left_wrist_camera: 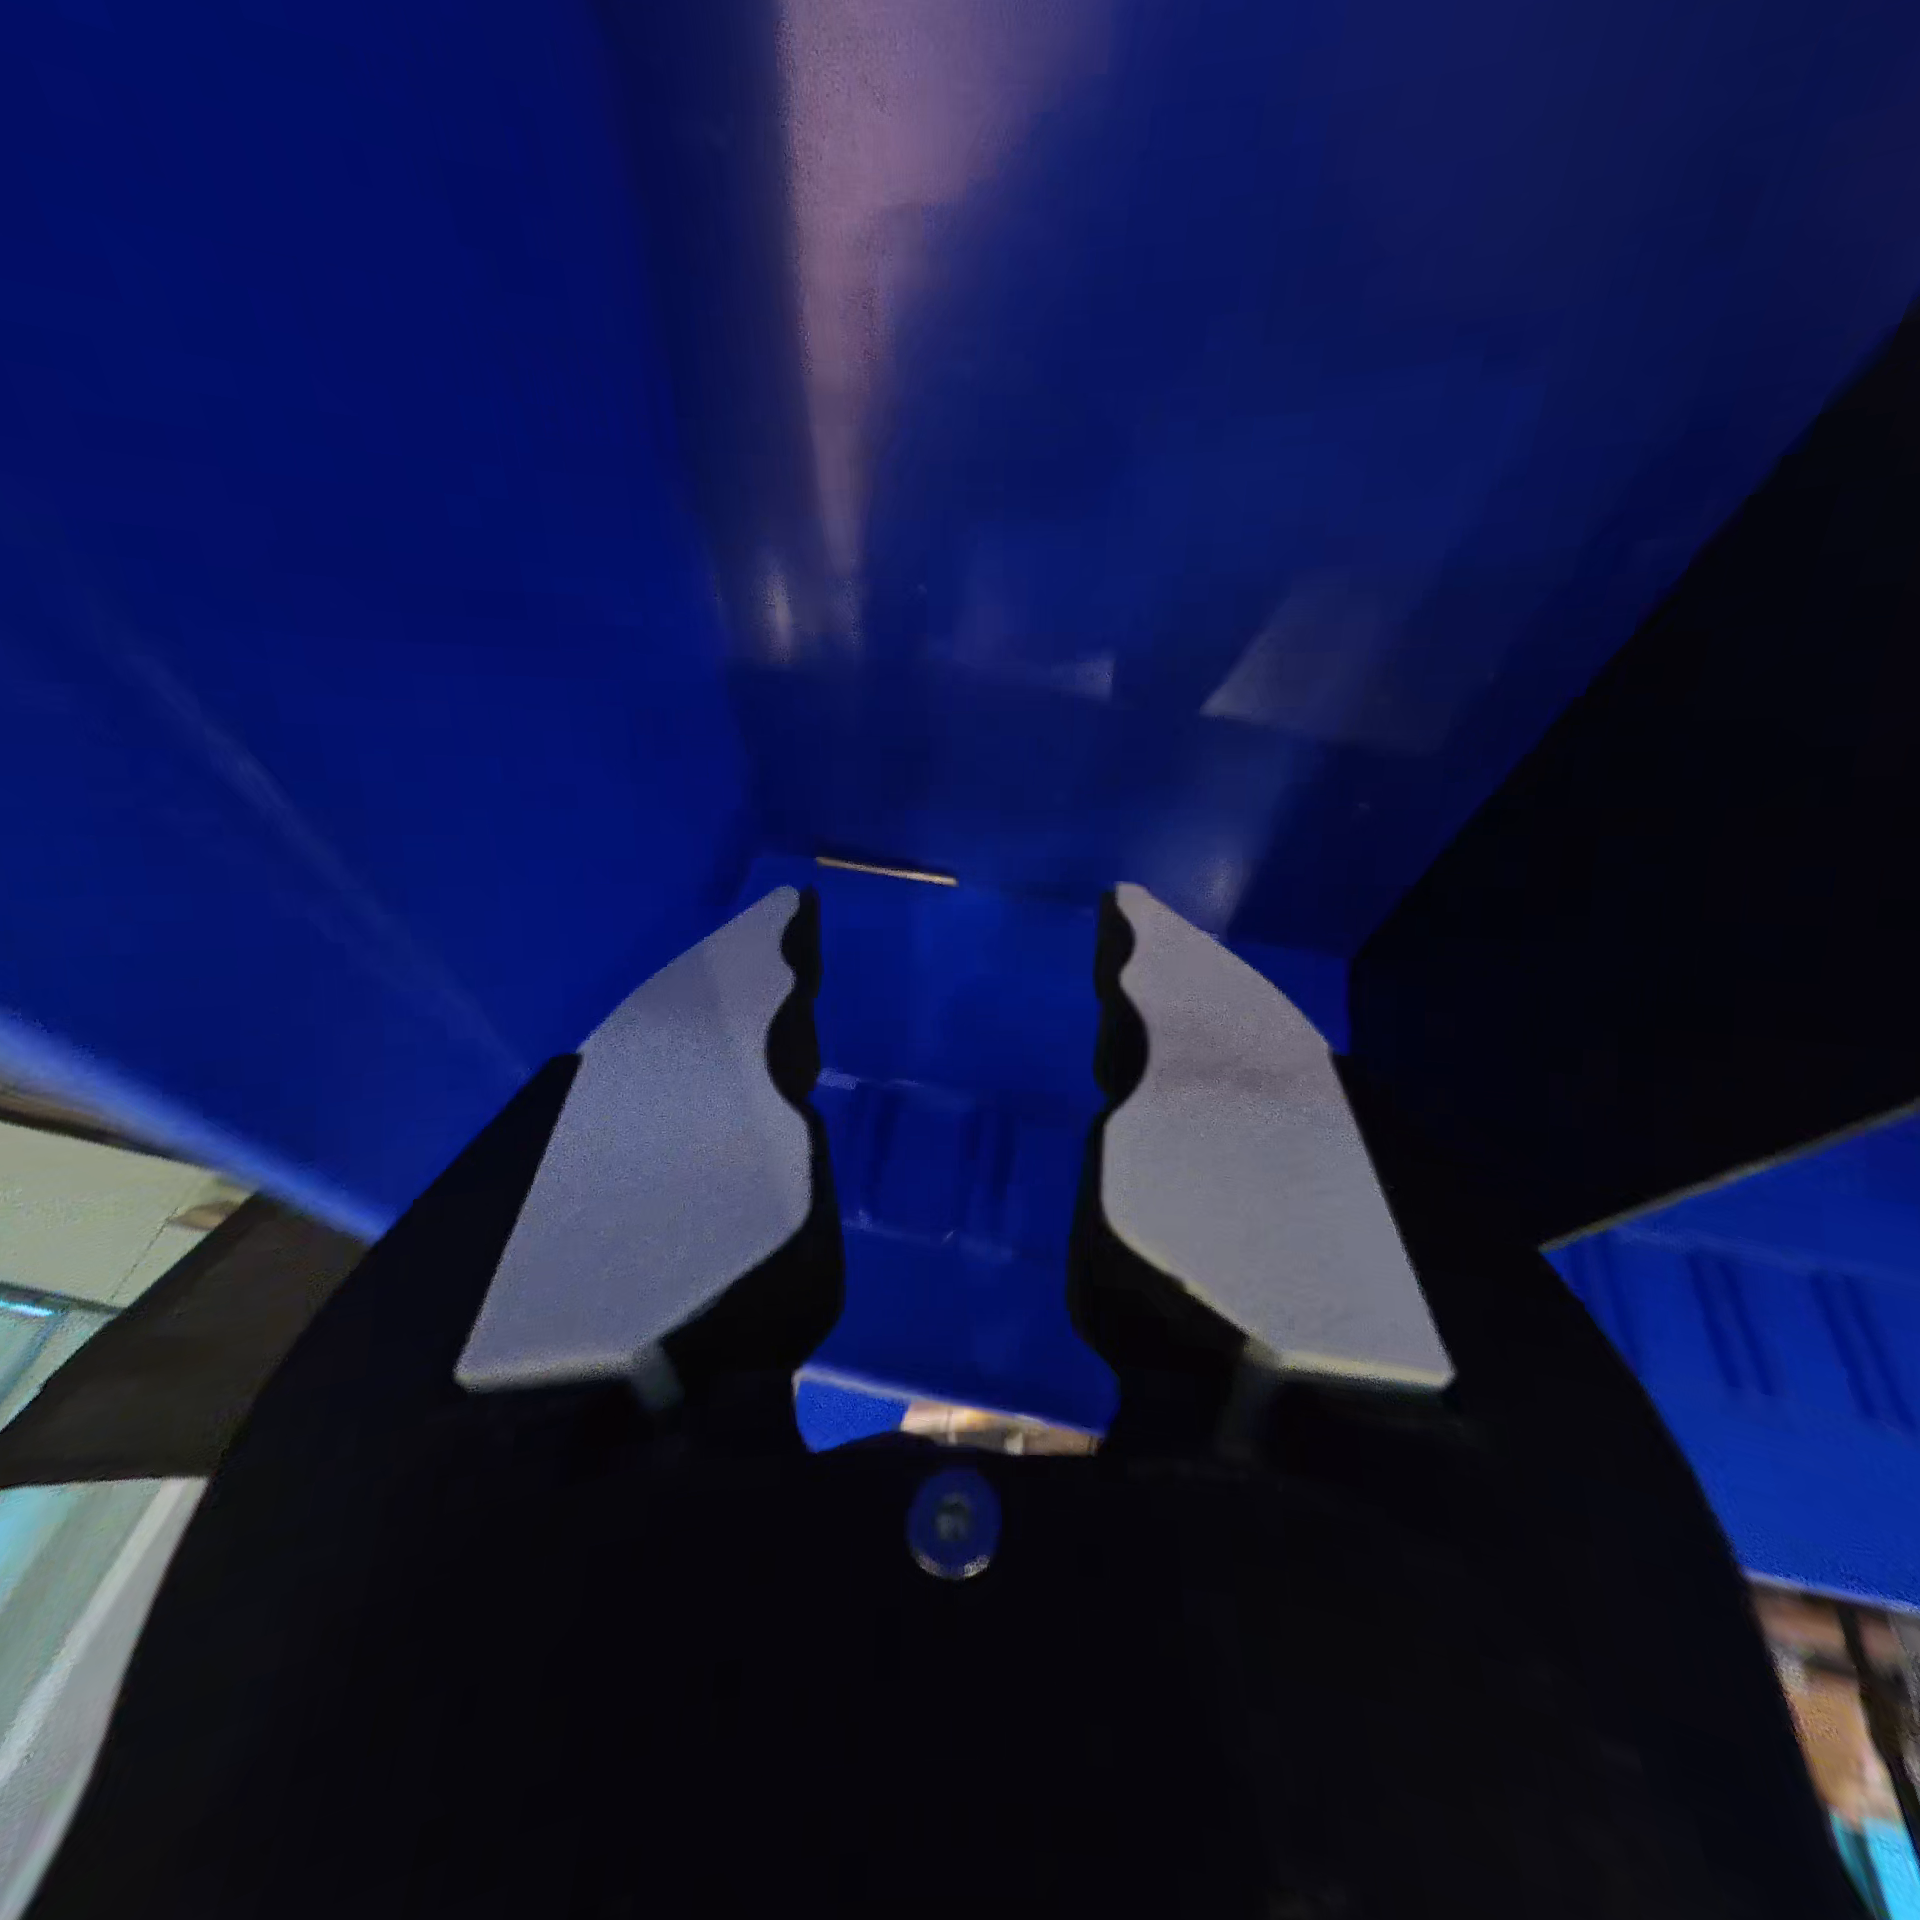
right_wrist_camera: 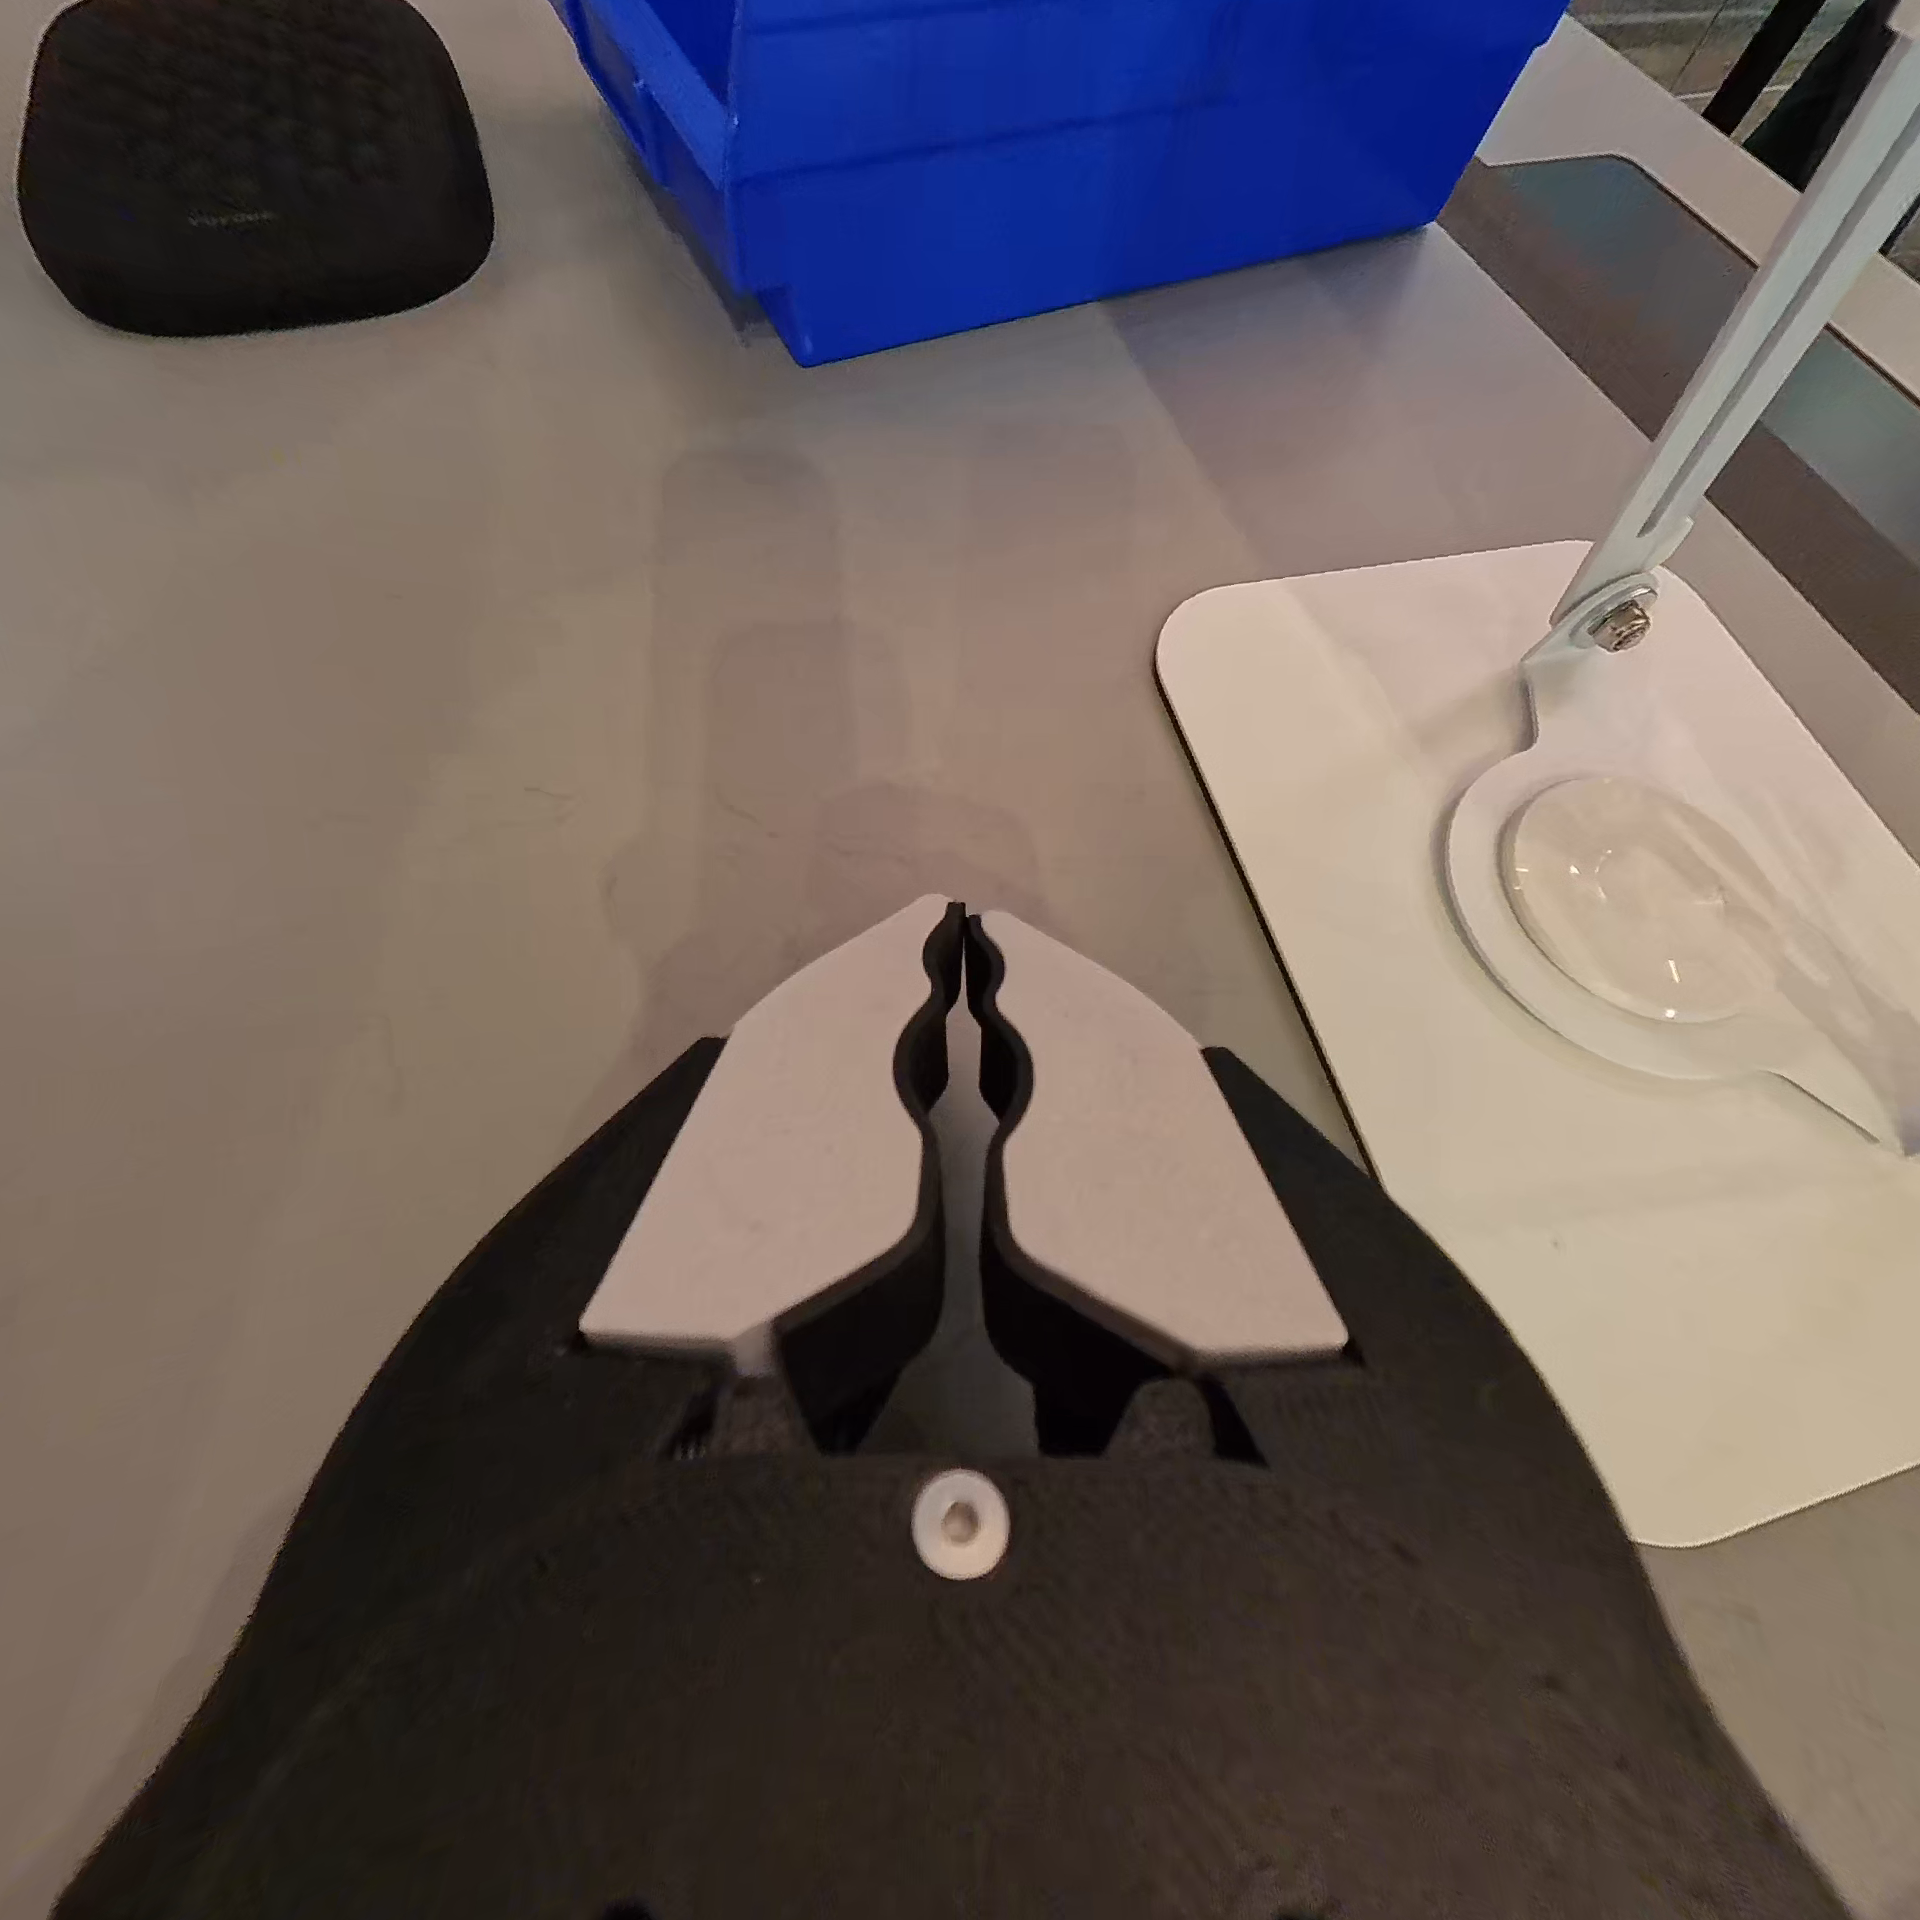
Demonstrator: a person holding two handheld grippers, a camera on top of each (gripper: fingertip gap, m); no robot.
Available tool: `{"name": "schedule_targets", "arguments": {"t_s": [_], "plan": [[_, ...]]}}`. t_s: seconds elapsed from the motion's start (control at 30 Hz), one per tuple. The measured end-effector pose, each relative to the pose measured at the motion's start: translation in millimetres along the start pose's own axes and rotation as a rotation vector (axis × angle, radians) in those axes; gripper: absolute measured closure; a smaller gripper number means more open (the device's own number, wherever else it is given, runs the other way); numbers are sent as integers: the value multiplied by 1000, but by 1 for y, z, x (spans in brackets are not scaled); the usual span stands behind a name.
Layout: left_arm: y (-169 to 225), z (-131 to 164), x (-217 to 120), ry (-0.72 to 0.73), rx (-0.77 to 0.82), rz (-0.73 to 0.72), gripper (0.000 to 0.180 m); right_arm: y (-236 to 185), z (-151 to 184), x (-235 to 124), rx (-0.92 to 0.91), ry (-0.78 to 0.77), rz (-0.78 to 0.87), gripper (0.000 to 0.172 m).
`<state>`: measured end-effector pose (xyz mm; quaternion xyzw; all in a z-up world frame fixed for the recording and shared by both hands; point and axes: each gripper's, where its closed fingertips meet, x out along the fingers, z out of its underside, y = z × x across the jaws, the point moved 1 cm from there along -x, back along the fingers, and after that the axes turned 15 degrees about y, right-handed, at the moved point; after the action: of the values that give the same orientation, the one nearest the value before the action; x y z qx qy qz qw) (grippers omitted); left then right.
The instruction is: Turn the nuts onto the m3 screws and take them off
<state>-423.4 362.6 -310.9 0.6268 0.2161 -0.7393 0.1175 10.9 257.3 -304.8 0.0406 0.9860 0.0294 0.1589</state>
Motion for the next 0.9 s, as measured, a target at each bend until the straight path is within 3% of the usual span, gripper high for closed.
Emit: {"name": "schedule_targets", "arguments": {"t_s": [0.1,0.27,0.33,0.53,0.63,0.8,0.9], "plan": [[-6,-14,-17,165,-193,-65,148,0,0,0,1,0,-1,171],[1,-4,-30,239,-454,-114,113,0,0,0,3,-1,-2,171],[2,-8,-32,320,-525,-128,111,0,0,0,2,-2,-3,171],[9,-14,-26,368,-490,-120,101,-1,0,0,5,-2,-4,171],[12,-18,-20,360,-570,-21,95,-1,0,0,6,-2,-5,171],[15,-14,-5,234,-672,65,68,-2,1,0,8,-5,-8,171],[21,-8,5,141,-722,115,65,-2,1,0,11,-4,-10,170]]}}
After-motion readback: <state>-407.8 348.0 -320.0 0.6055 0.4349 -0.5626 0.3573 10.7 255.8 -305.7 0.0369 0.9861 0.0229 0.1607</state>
